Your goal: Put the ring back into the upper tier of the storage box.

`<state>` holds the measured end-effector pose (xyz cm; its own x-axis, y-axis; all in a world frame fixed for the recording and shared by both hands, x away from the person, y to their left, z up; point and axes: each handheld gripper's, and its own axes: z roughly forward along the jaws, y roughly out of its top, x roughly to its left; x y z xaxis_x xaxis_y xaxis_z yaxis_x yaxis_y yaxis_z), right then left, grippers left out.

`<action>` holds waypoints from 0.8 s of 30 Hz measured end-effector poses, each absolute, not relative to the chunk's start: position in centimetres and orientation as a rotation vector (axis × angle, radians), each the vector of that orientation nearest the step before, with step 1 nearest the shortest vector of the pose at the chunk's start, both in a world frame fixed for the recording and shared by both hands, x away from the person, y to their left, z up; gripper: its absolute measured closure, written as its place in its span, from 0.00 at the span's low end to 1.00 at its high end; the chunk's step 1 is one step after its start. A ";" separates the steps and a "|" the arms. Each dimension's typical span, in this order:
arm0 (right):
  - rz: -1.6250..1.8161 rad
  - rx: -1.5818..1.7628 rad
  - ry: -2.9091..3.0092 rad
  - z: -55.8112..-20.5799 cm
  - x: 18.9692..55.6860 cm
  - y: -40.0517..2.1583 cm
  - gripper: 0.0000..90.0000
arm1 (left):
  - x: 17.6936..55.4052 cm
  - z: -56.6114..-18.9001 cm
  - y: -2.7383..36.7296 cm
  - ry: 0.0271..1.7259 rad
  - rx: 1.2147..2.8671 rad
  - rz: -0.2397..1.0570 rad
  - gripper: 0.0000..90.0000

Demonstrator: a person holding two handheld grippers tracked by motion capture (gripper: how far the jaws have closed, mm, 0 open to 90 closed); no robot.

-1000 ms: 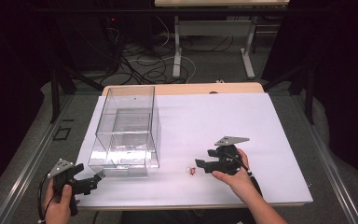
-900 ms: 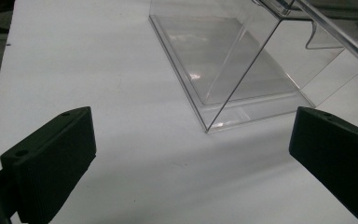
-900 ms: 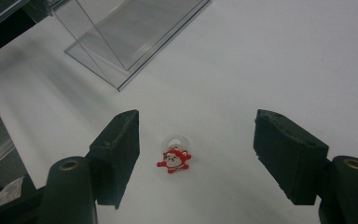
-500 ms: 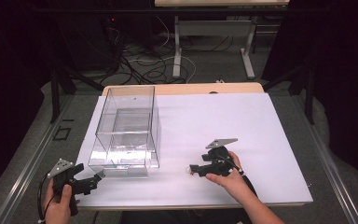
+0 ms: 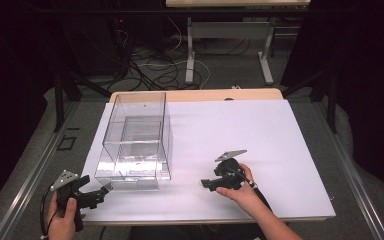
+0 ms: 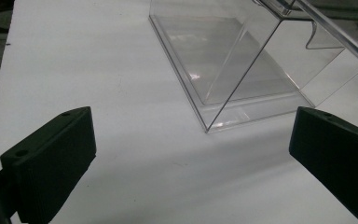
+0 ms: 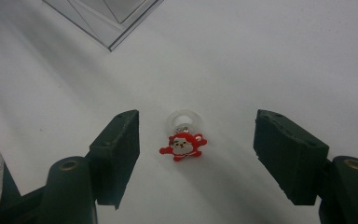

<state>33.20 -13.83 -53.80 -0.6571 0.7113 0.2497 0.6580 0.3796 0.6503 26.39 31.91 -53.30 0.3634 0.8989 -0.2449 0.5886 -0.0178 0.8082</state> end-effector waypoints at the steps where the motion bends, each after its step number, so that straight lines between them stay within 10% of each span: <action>1: 1.158 1.283 2.544 -53.9 33.2 -13.7 0.36 | 26.4 -53.3 31.9 1.329 1.712 0.425 0.01; 24: 1.091 1.251 2.636 -54.9 33.3 -12.8 0.58 | 26.5 -53.4 32.0 1.332 1.708 0.423 0.01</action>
